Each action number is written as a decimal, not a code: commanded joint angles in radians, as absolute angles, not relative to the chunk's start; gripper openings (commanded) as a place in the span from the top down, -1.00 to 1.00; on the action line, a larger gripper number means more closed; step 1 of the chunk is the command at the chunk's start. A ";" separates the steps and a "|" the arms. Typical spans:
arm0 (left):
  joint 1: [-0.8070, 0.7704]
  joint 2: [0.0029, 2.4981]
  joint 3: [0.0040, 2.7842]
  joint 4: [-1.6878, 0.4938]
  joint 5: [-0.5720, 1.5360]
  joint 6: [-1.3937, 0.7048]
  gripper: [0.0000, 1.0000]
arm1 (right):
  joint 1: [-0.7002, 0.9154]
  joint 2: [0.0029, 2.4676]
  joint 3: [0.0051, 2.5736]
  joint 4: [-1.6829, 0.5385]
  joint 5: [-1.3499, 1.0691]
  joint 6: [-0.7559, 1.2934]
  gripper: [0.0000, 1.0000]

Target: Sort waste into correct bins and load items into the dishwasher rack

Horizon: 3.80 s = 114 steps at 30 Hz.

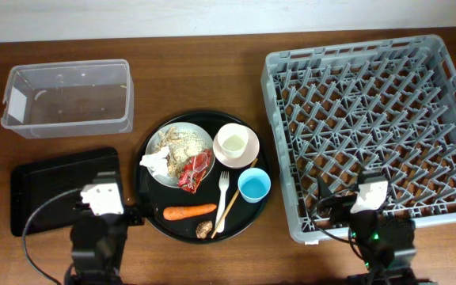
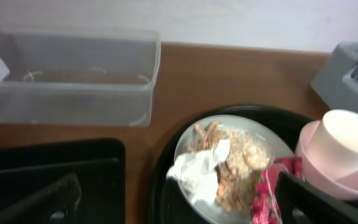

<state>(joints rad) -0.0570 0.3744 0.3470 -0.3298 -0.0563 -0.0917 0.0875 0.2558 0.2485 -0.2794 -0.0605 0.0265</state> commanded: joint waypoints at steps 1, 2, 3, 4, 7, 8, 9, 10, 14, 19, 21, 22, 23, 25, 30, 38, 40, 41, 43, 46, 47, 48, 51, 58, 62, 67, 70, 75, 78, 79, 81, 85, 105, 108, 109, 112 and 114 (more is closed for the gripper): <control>-0.060 0.561 0.513 -0.413 -0.044 -0.073 -0.98 | 0.084 0.408 0.410 -0.358 -0.059 0.039 -0.97; -0.060 0.610 0.553 -0.439 -0.044 -0.073 -0.99 | 0.084 0.458 0.456 -0.393 -0.059 0.039 -0.97; -0.060 0.668 0.602 -0.469 -0.041 -0.073 -0.98 | 0.084 0.513 0.506 -0.435 -0.059 0.039 -0.97; -0.060 0.707 0.637 -0.495 -0.041 -0.073 -0.98 | 0.084 0.564 0.555 -0.478 -0.059 0.039 -0.97; -0.060 0.827 0.743 -0.596 -0.040 -0.073 -0.98 | 0.084 0.689 0.674 -0.588 -0.059 0.039 -0.97; -0.060 0.872 0.788 -0.652 -0.041 -0.073 -0.98 | 0.084 0.732 0.717 -0.632 -0.059 0.038 -0.97; -0.060 0.927 0.845 -0.727 -0.041 -0.073 -0.98 | 0.084 0.791 0.779 -0.701 -0.059 0.038 -0.97; -0.060 0.978 0.898 -0.791 -0.041 -0.073 -0.98 | 0.084 0.834 0.826 -0.752 -0.059 0.039 -0.97; -0.060 1.116 1.057 -0.910 -0.041 -0.074 -0.98 | 0.084 1.004 1.021 -0.947 -0.093 0.039 -0.97; -0.060 1.185 1.081 -0.823 -0.033 -0.075 -0.98 | 0.084 1.119 1.092 -1.024 -0.119 0.038 -0.97; -0.060 1.217 1.081 -0.792 0.002 -0.075 -0.98 | 0.084 1.138 1.092 -1.024 -0.119 0.038 -0.97; -0.061 1.243 1.081 -0.777 0.027 -0.075 -0.98 | 0.084 1.146 1.092 -1.021 -0.119 0.038 -0.97; -0.061 1.277 1.081 -0.769 0.041 -0.075 -0.99 | 0.084 1.152 1.092 -1.021 -0.120 0.039 -0.97; -0.061 1.338 1.081 -0.770 0.042 -0.083 -0.98 | 0.084 1.158 1.092 -1.022 -0.120 0.039 -0.97; -0.061 1.536 1.081 -0.771 0.088 -0.155 -0.97 | 0.084 1.158 1.092 -1.022 -0.120 0.039 -0.97; -0.061 1.720 1.081 -0.758 0.091 -0.164 -0.48 | 0.084 1.158 1.092 -1.022 -0.120 0.039 -0.97; -0.061 1.724 1.081 -0.744 0.090 -0.164 -0.24 | 0.084 1.158 1.092 -1.022 -0.120 0.039 -0.97; -0.061 1.724 1.081 -0.733 0.090 -0.164 -0.11 | 0.084 1.158 1.092 -1.022 -0.120 0.039 -0.97; -0.061 1.724 1.081 -0.710 0.090 -0.164 -0.04 | 0.084 1.158 1.092 -1.022 -0.120 0.039 -0.97; -0.061 1.724 1.081 -0.681 0.090 -0.164 0.18 | 0.084 1.158 1.092 -1.022 -0.120 0.039 -0.97; -0.061 1.724 1.081 -0.678 0.090 -0.164 0.32 | 0.084 1.158 1.092 -1.022 -0.120 0.039 -0.97; -0.061 1.724 1.081 -0.678 0.090 -0.164 0.56 | 0.084 1.158 1.092 -1.022 -0.120 0.039 -0.97; -0.061 1.724 1.081 -0.681 0.091 -0.164 0.81 | 0.084 1.158 1.092 -1.022 -0.120 0.039 -0.97; -0.061 1.677 1.169 -0.774 0.088 -0.163 0.97 | 0.084 1.158 1.092 -1.022 -0.120 0.039 -0.97; -0.043 1.610 1.310 -0.796 0.024 -0.163 0.89 | 0.084 1.158 1.092 -1.022 -0.120 0.039 -0.97; 0.009 1.585 1.396 -0.702 -0.107 -0.163 0.70 | 0.084 1.158 1.092 -1.022 -0.120 0.039 -0.97; 0.053 1.607 1.396 -0.646 -0.140 -0.163 0.68 | 0.084 1.158 1.092 -1.022 -0.120 0.039 -0.97; 0.117 1.674 1.396 -0.582 -0.139 -0.163 0.43 | 0.084 1.158 1.092 -1.022 -0.120 0.039 -0.97; 0.131 1.719 1.396 -0.560 -0.127 -0.163 -0.36 | 0.084 1.158 1.092 -1.022 -0.120 0.039 -0.97; 0.130 1.724 1.396 -0.557 -0.127 -0.163 -0.43 | 0.084 1.158 1.092 -1.022 -0.120 0.039 -0.97; 0.130 1.728 1.396 -0.553 -0.127 -0.163 -0.48 | 0.084 1.158 1.092 -1.022 -0.120 0.039 -0.97; 0.130 1.726 1.396 -0.559 -0.123 -0.163 -0.49 | 0.084 1.158 1.092 -1.022 -0.120 0.039 -0.97; -0.261 1.674 1.221 -1.102 0.143 -0.213 -0.45 | 0.084 1.158 1.092 -1.028 -0.120 0.039 -0.97; -0.266 1.674 1.150 -1.007 0.154 -0.216 -0.45 | 0.084 1.158 1.092 -1.031 -0.120 0.039 -0.98; -0.266 1.674 1.123 -0.963 0.179 -0.216 -0.46 | 0.084 1.158 1.092 -1.033 -0.120 0.039 -0.97; -0.266 1.674 1.070 -0.860 0.247 -0.217 -0.45 | 0.084 1.158 1.092 -1.034 -0.120 0.039 -0.97; -0.266 1.676 1.036 -0.791 0.251 -0.274 -0.45 | 0.084 1.158 1.092 -1.034 -0.120 0.039 -0.97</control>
<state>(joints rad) -0.2665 1.6703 1.0801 -0.8566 0.1928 -0.2127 0.0875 1.1568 1.0737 -1.0336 -0.1143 0.0296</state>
